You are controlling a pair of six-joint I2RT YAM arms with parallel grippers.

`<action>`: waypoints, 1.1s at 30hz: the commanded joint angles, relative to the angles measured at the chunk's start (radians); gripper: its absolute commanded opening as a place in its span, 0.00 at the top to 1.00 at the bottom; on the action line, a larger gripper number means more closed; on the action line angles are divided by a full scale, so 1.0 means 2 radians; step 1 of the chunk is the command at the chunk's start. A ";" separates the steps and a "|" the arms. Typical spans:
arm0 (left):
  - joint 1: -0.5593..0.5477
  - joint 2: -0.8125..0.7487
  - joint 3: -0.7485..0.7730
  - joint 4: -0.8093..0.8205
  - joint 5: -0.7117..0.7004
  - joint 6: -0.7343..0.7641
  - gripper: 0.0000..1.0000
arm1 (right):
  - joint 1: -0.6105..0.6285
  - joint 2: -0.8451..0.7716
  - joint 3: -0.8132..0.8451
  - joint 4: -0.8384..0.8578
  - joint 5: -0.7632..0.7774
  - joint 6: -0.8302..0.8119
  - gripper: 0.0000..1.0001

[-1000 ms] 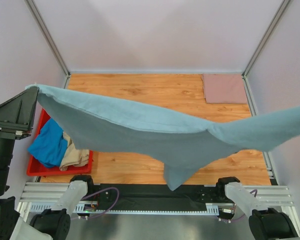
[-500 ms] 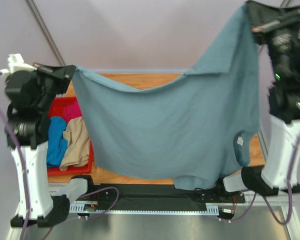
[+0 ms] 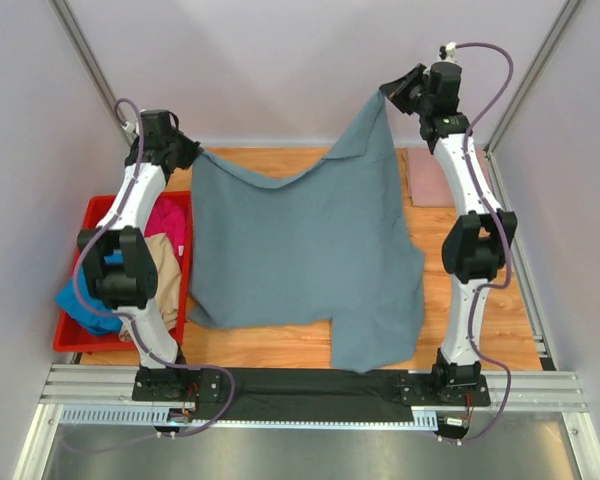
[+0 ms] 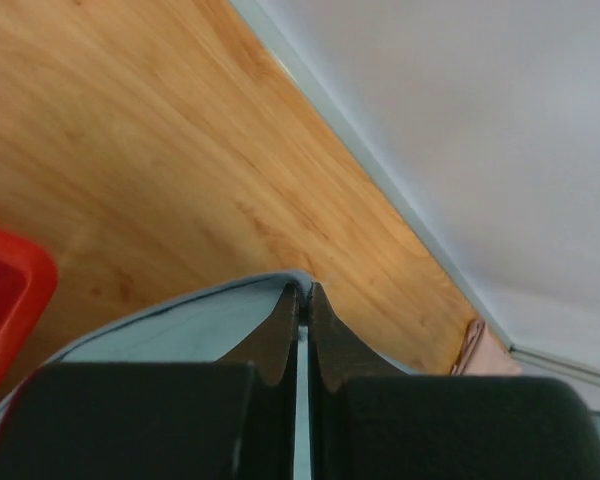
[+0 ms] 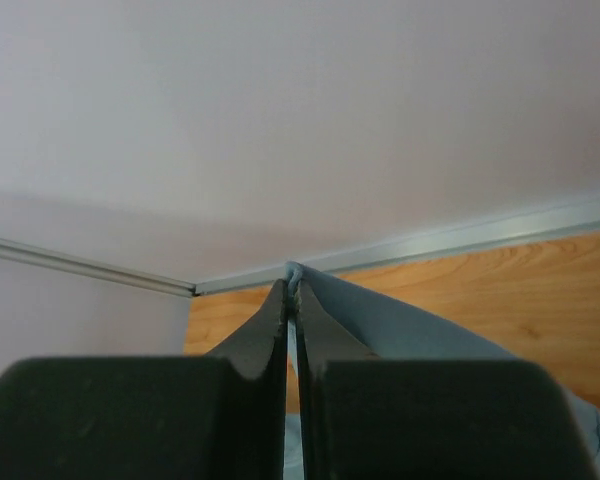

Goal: Fold and stack the t-shirts
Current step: Flatten the tshirt out, then fold the tshirt

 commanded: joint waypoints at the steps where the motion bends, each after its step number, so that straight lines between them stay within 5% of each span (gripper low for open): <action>1: 0.021 0.057 0.070 0.098 0.043 0.017 1.00 | -0.014 0.074 0.089 0.078 -0.049 -0.016 1.00; 4: 0.027 0.120 0.114 0.124 0.075 0.016 1.00 | -0.027 0.120 0.137 0.092 -0.063 0.003 1.00; 10: 0.030 0.186 0.167 0.125 0.096 0.030 1.00 | -0.053 0.140 0.105 0.129 -0.073 0.041 1.00; 33: 0.049 0.157 0.113 0.006 0.086 0.095 1.00 | -0.097 -0.001 -0.091 0.009 -0.118 0.057 1.00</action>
